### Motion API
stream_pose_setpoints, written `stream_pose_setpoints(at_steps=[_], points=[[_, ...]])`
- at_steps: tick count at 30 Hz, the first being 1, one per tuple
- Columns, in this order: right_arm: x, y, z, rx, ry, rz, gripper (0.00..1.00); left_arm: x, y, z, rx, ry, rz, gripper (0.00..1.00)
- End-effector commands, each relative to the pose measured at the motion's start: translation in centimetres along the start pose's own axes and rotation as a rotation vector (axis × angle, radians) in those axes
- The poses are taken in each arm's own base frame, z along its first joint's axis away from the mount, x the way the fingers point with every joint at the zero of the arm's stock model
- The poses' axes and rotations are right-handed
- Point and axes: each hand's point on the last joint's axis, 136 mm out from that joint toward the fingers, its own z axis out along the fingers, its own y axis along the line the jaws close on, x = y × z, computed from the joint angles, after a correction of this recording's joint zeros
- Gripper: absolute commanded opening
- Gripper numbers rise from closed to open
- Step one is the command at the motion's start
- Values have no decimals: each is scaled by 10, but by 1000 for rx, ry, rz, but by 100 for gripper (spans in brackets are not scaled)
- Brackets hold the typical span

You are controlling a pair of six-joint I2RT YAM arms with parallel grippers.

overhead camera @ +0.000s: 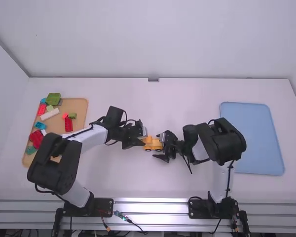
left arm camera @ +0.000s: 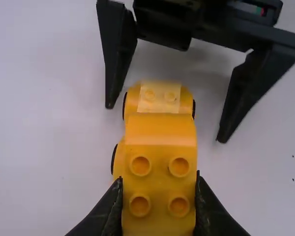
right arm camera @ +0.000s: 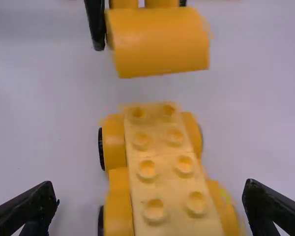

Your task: Assemble lego blocks to make yellow taxi

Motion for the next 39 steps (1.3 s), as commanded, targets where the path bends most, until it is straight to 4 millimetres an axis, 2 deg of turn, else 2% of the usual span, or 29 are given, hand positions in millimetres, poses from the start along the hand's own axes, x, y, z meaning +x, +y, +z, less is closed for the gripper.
stream_pose_setpoints(at_steps=[1, 10, 12, 17, 20, 30, 31, 39], points=[[-3, -4, 5, 1, 1, 9, 99, 0, -8, 7, 23, 12, 7, 2], [-8, -6, 18, -52, 12, 14, 100, -1, -6, 12, -3, 42, 1, 2], [-9, -4, 18, -68, 2, -23, 94, -1, -4, 12, -7, 40, 1, 2], [-8, -3, 18, -73, 7, -19, 92, 1, -6, 17, 3, 43, 2, 2], [-8, -1, 17, -79, 6, -30, 93, 5, -7, 20, 12, 50, -8, 2], [-10, -3, 3, -123, -80, -13, 96, -3, -2, 17, 12, 40, -18, 2], [-8, -4, 4, -131, -89, -16, 99, -4, -1, 17, 11, 40, -17, 2], [-6, -5, 11, -186, -132, 12, 100, -6, -4, 20, 16, 46, -5, 2]])
